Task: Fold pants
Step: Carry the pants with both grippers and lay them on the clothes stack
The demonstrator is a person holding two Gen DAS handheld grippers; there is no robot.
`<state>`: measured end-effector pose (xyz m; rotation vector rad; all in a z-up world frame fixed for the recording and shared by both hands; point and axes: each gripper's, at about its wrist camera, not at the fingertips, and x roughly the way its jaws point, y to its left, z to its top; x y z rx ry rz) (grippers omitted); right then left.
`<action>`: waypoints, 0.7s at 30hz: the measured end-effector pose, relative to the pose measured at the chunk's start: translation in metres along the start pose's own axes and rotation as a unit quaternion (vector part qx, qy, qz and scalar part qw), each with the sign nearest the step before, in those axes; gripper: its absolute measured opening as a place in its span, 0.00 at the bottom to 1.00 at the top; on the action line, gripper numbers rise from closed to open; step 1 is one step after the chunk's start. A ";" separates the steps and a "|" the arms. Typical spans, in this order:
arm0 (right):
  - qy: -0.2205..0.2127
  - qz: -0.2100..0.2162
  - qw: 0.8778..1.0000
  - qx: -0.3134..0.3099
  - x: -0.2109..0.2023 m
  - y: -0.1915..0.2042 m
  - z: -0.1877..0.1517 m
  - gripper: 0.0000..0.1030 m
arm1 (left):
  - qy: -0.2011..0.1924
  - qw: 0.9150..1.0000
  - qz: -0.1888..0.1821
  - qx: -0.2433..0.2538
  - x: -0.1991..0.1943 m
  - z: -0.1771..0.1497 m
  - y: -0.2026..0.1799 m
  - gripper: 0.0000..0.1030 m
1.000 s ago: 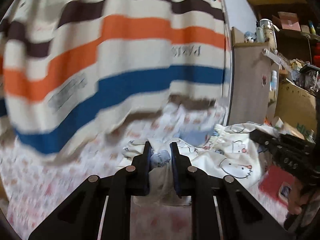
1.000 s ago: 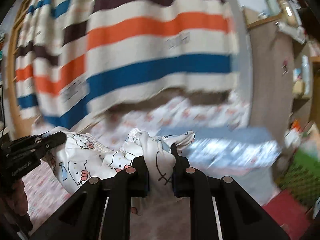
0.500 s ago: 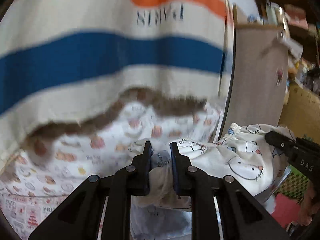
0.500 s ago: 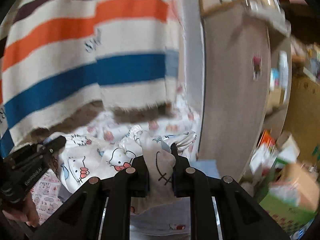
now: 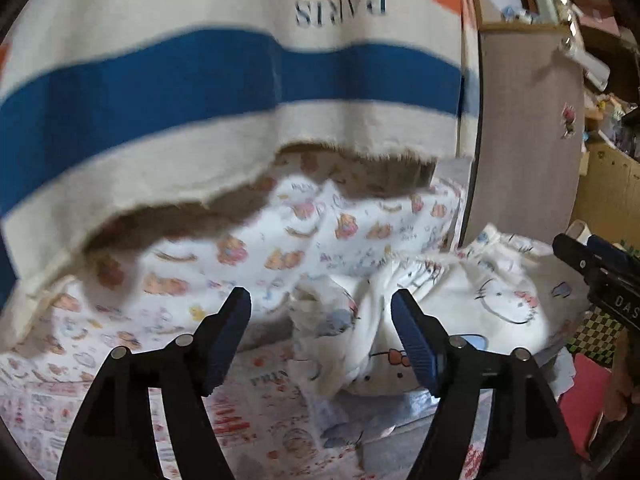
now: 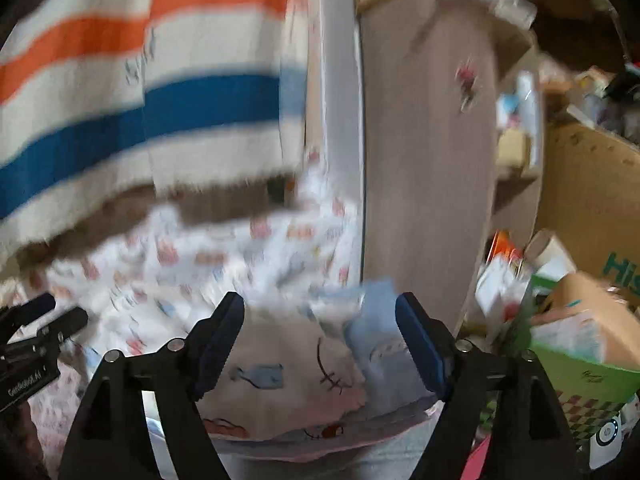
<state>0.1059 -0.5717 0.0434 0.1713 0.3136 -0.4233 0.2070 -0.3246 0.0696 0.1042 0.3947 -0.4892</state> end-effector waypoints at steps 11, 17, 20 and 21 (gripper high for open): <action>-0.054 0.084 0.995 0.006 -0.056 0.033 -0.015 0.99 | -0.075 0.997 -0.014 0.014 -0.061 -0.011 0.027 1.00; -0.042 0.082 0.996 0.001 -0.051 0.045 -0.044 0.99 | -0.081 0.996 -0.021 0.009 -0.069 -0.035 0.042 1.00; -0.032 0.080 0.996 -0.005 -0.044 0.051 -0.059 0.99 | -0.080 0.996 -0.032 0.000 -0.071 -0.052 0.050 1.00; -0.031 0.080 0.996 -0.005 -0.042 0.053 -0.064 0.99 | -0.078 0.996 -0.037 -0.001 -0.069 -0.056 0.051 1.00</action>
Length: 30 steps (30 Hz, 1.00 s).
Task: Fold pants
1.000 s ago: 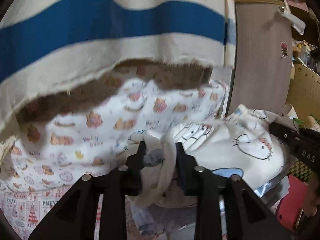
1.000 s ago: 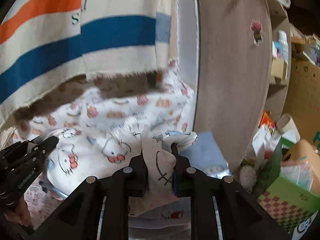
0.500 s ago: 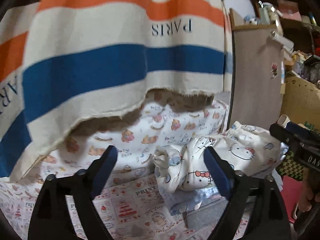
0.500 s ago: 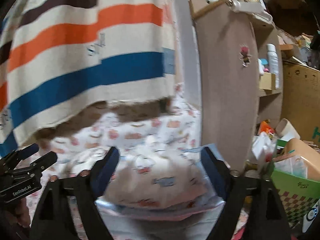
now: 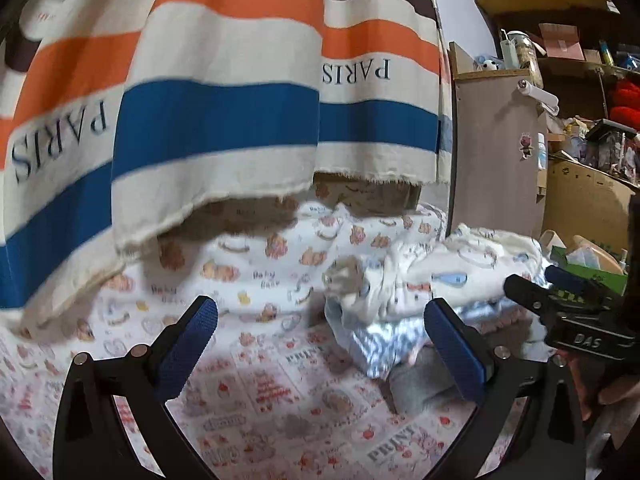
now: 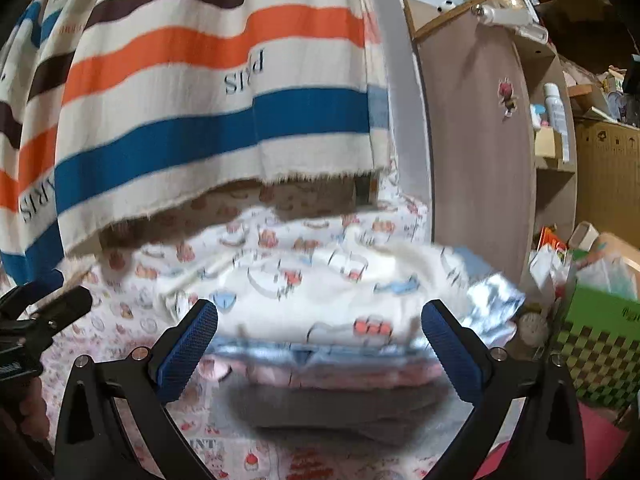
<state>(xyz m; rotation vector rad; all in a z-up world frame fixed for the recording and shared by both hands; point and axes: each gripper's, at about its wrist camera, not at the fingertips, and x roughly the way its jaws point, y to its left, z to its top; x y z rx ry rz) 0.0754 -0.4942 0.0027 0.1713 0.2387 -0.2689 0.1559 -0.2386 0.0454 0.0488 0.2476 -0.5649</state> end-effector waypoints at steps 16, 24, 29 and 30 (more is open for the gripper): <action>0.008 -0.028 0.999 -0.043 0.012 0.019 -0.027 0.99 | 0.018 1.000 0.018 0.002 0.009 -0.029 0.002 1.00; 0.010 -0.031 0.999 -0.041 0.012 0.019 -0.026 0.99 | 0.021 0.999 0.028 0.017 0.009 -0.029 -0.002 1.00; 0.010 -0.024 0.999 -0.041 0.013 0.019 -0.026 0.99 | 0.023 0.999 0.038 0.007 0.009 -0.030 0.003 1.00; 0.010 -0.021 0.999 -0.042 0.013 0.019 -0.026 0.99 | 0.022 0.999 0.039 0.007 0.009 -0.030 0.003 1.00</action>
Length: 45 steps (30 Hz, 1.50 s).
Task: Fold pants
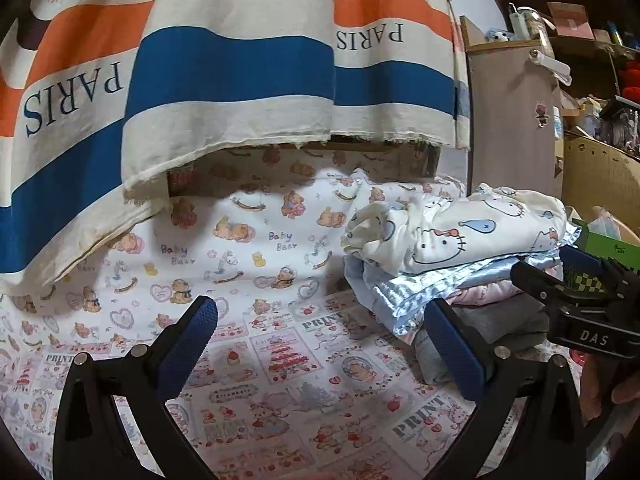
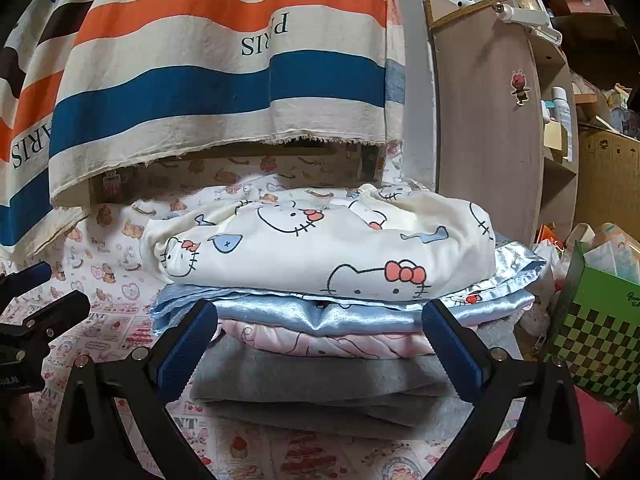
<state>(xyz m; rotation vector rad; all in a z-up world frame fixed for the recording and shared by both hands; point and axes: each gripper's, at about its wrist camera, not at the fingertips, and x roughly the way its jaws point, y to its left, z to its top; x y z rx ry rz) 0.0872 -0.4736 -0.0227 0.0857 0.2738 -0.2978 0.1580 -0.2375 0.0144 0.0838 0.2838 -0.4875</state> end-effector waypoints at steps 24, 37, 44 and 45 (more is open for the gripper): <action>0.002 0.005 1.000 -0.001 0.001 0.001 -0.001 0.99 | 0.004 1.000 0.004 0.001 0.001 0.000 0.001 1.00; 0.003 0.005 1.000 -0.001 0.002 0.001 -0.001 0.99 | 0.003 1.000 0.004 0.001 0.001 0.000 0.001 1.00; 0.003 0.005 1.000 -0.001 0.002 0.001 -0.001 0.99 | 0.004 1.000 0.004 0.001 0.001 0.000 0.001 1.00; 0.003 0.005 1.000 0.000 0.002 0.001 -0.001 0.99 | 0.004 1.000 0.004 0.001 0.001 0.000 0.001 1.00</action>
